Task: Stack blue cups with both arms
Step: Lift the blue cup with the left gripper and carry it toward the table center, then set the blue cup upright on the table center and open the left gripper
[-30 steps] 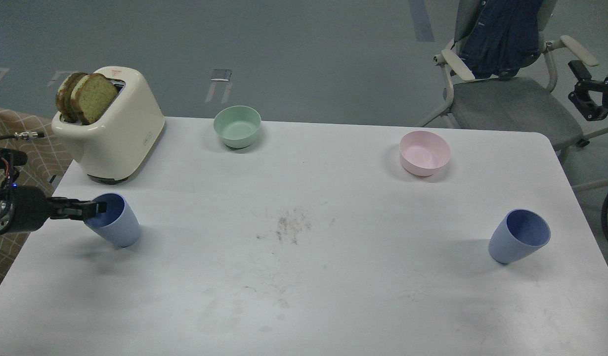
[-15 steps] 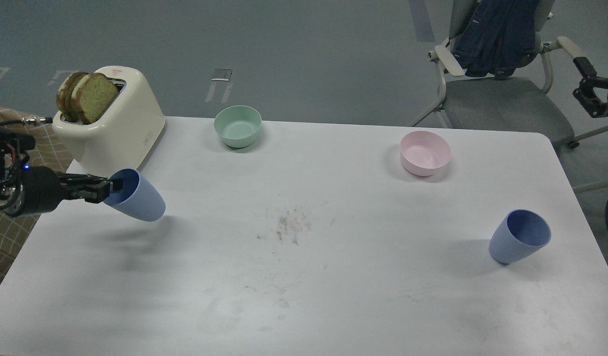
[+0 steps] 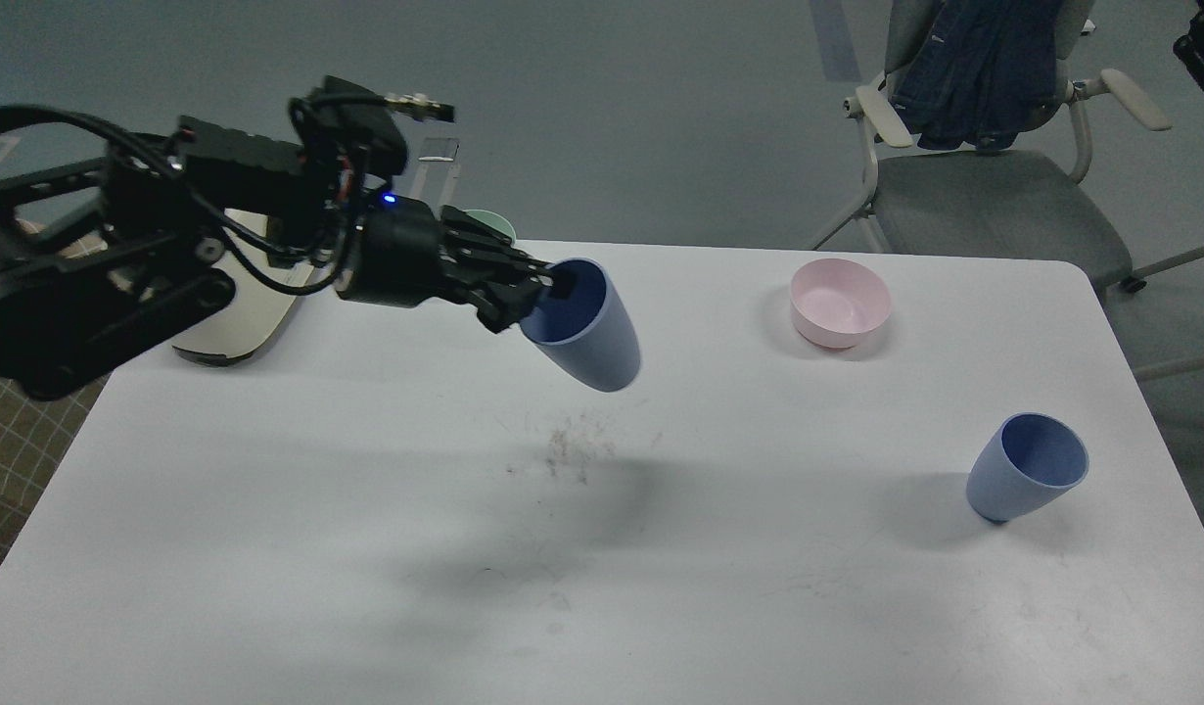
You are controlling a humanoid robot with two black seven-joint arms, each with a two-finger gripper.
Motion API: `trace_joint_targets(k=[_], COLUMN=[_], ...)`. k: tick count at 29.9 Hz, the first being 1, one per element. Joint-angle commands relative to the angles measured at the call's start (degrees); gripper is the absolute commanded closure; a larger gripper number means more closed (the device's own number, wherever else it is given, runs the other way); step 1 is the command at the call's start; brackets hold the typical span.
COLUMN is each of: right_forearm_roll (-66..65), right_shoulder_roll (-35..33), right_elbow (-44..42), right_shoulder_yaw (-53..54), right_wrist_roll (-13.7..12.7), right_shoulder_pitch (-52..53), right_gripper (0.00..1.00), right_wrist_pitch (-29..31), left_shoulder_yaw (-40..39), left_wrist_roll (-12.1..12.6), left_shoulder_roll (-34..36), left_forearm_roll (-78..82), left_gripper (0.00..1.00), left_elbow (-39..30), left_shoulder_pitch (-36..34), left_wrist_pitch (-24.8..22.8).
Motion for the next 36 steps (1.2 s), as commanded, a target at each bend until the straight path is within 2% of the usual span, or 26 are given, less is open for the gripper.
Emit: trace_joint_targets(k=[1, 6, 12, 20, 30, 31, 33, 34, 35, 36], right_forearm_roll=[-0.6, -0.51, -0.43, -0.43, -0.43, -0.43, -0.43, -0.34, -0.34, -0.34], right_shoulder_roll=[0.17, 0.26, 0.26, 0.26, 0.35, 0.35, 0.35, 0.35, 0.35, 0.35], right_elbow=[-0.09, 0.08, 0.26, 0.43, 0.43, 0.43, 0.43, 0.43, 0.43, 0.43], right_shoulder_yaw=[-2.23, -3.39, -3.39, -3.47, -3.47, -3.47, -3.47, -3.47, -3.47, -3.47], right_wrist_roll=[-0.07, -0.07, -0.07, -0.07, -0.07, -0.07, -0.07, -0.07, -0.07, -0.07], right_shoulder_pitch=[2.94, 4.0, 3.74, 3.21, 3.12, 3.12, 3.04, 2.95, 3.03, 2.95], right_gripper=[0.0, 0.0, 0.0, 0.0, 0.0, 0.0, 0.0, 0.0, 0.0, 0.0], right_wrist_pitch=[0.0, 0.0, 0.0, 0.0, 0.0, 0.0, 0.0, 0.0, 0.0, 0.0], left_shoulder_yaw=[3.34, 8.79, 21.43, 23.48, 23.31, 23.22, 23.22, 23.22, 23.22, 23.22], left_wrist_roll=[0.0, 0.0, 0.0, 0.0, 0.0, 0.0, 0.0, 0.0, 0.0, 0.0], left_shoulder_roll=[-10.71, -20.39, -28.39, -29.11, -25.24, -24.98, -24.45, -24.02, -23.66, -23.57], left_forearm_roll=[5.12, 10.05, 9.53, 9.27, 2.5, 2.5, 2.41, 2.33, 2.32, 2.32], left_gripper=[1.0, 1.0, 1.0, 1.0, 1.0, 0.99, 0.83, 0.68, 0.6, 0.59], left_elbow=[6.48, 17.11, 25.65, 26.02, 24.7, 24.7, 24.09, 23.74, 23.3, 23.12], left_shoulder_pitch=[-0.62, -2.72, -10.02, -10.38, -10.2, -10.2, -10.38, -10.38, -10.29, -10.12], left_wrist_pitch=[-0.01, -0.01, -0.01, -0.01, -0.01, -0.01, -0.01, -0.01, -0.01, -0.01])
